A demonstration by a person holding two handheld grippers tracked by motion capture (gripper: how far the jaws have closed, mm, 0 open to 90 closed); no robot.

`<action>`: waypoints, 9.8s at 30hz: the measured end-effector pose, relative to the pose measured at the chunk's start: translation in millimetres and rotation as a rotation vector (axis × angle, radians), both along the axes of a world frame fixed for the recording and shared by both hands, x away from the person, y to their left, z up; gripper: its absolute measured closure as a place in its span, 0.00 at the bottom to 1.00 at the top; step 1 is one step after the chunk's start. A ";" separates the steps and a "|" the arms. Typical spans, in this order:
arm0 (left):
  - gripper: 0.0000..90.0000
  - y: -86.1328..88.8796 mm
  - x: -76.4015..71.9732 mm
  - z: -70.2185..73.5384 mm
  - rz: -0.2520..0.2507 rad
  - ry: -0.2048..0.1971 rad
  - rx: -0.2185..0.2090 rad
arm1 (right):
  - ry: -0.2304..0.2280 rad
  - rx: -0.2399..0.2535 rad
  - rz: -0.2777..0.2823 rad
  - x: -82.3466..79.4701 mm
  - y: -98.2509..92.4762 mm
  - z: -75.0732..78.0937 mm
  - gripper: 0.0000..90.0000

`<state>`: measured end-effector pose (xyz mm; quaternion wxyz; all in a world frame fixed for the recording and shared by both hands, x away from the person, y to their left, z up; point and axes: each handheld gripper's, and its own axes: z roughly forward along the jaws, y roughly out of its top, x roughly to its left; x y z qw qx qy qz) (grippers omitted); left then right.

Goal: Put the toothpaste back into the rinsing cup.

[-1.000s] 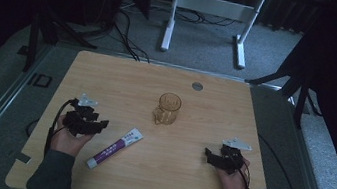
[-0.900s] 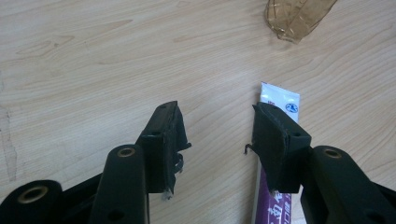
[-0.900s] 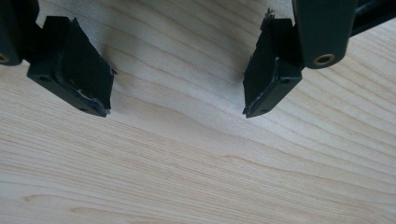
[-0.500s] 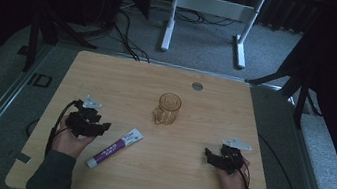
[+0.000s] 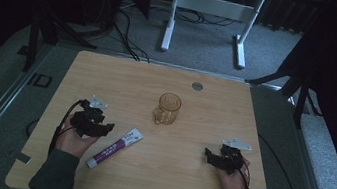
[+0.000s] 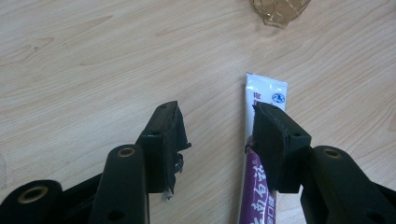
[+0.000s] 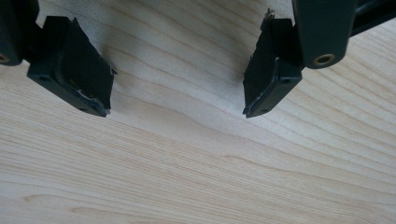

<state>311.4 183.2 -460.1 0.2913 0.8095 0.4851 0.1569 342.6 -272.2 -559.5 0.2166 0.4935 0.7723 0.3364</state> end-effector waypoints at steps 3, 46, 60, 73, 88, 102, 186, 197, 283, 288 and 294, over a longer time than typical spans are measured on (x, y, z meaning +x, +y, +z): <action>0.57 -1.9 -0.3 0.1 -0.013 0.003 0.003 | 0.000 0.000 0.000 0.0 0.0 0.0 0.27; 0.56 -20.8 -0.6 -1.0 -0.063 0.066 0.094 | 0.000 0.000 0.000 0.0 0.0 0.0 0.27; 0.56 -26.7 0.1 -1.2 -0.080 0.088 0.115 | -0.001 -0.001 0.001 0.0 -0.1 0.0 0.27; 0.56 -30.4 0.8 -1.3 -0.087 0.105 0.134 | -0.001 -0.001 0.001 0.1 -0.1 0.0 0.27; 0.56 -34.0 1.3 -0.7 -0.099 0.128 0.156 | -0.001 -0.001 0.001 0.1 -0.1 0.0 0.27; 0.56 -37.2 2.9 -3.7 -0.106 0.161 0.178 | -0.001 -0.001 0.001 0.1 -0.1 0.0 0.27; 0.60 -68.6 17.6 -22.2 -0.176 0.348 0.323 | -0.001 -0.001 0.001 0.1 -0.1 0.0 0.27; 0.65 -71.0 18.9 -29.1 -0.193 0.391 0.344 | -0.001 -0.001 0.001 0.1 0.0 0.0 0.27; 0.81 -56.9 32.8 -24.5 -0.099 0.414 0.264 | 0.000 -0.001 0.001 0.0 -0.1 0.0 0.27; 0.81 -55.4 33.3 -20.3 -0.092 0.399 0.251 | 0.001 -0.002 0.000 0.0 -0.1 0.1 0.27; 0.81 -55.0 33.9 -16.1 -0.086 0.388 0.233 | 0.001 -0.002 0.001 0.0 -0.1 0.1 0.27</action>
